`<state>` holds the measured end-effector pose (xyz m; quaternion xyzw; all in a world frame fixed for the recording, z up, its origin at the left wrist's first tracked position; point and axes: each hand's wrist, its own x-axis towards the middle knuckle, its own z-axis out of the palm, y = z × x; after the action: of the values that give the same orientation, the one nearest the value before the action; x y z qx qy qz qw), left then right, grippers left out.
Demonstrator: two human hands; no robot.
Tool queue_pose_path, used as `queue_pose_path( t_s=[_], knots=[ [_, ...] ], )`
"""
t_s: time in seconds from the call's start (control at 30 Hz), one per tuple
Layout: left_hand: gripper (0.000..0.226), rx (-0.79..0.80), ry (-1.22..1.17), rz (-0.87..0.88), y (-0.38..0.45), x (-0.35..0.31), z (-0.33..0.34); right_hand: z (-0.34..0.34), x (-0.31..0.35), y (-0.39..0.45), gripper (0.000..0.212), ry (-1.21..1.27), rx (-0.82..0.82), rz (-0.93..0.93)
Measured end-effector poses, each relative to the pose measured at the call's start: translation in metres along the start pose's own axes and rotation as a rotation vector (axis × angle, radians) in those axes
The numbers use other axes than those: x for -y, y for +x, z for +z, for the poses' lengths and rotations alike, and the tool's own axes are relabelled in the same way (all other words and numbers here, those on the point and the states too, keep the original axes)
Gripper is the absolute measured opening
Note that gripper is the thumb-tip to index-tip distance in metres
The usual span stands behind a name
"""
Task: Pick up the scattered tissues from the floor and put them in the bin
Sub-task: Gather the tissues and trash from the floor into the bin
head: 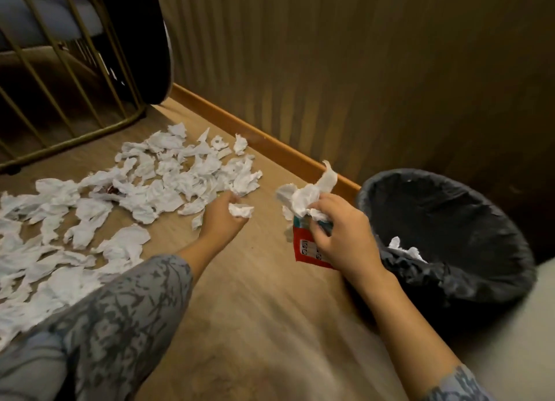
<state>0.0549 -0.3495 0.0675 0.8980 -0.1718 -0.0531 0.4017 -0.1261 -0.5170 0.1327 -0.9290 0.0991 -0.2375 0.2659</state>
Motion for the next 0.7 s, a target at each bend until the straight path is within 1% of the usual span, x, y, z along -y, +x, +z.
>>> queue_pose_path(
  t_s=[0.07,0.13,0.23,0.3,0.37,0.47,0.53,0.6,0.67,0.7],
  knots=[
    [0.021,0.005,-0.102,0.044,0.011,-0.045,-0.008,-0.022,0.015,0.009,0.017,-0.019,-0.121,-0.025],
    [0.012,0.005,-0.238,0.039,0.014,-0.097,-0.011,-0.043,0.022,0.018,0.015,-0.028,-0.251,-0.025],
    [0.021,0.023,-0.428,0.104,-0.001,-0.161,-0.002,-0.072,0.022,0.023,0.013,0.006,-0.423,0.021],
    [0.027,0.023,-0.529,0.151,-0.015,-0.19,0.009,-0.09,0.016,0.019,0.016,0.034,-0.531,0.068],
    [0.027,0.059,-0.623,0.134,-0.027,-0.212,0.025,-0.108,0.007,0.012,0.018,0.023,-0.635,0.108],
    [0.025,0.204,-0.763,0.039,-0.038,-0.235,0.055,-0.127,-0.012,-0.005,0.018,-0.034,-0.776,0.169],
    [0.027,0.277,-0.743,0.056,-0.044,-0.245,0.078,-0.134,-0.027,-0.017,0.018,-0.063,-0.829,0.206],
    [0.037,0.308,-0.59,0.153,-0.053,-0.249,0.1,-0.135,-0.041,-0.029,0.016,-0.088,-0.845,0.232],
    [0.056,0.354,-0.397,0.279,-0.066,-0.251,0.115,-0.133,-0.054,-0.036,0.015,-0.103,-0.821,0.275],
    [0.067,0.407,-0.337,0.322,-0.069,-0.251,0.121,-0.131,-0.06,-0.039,0.015,-0.114,-0.788,0.301]
  ],
)
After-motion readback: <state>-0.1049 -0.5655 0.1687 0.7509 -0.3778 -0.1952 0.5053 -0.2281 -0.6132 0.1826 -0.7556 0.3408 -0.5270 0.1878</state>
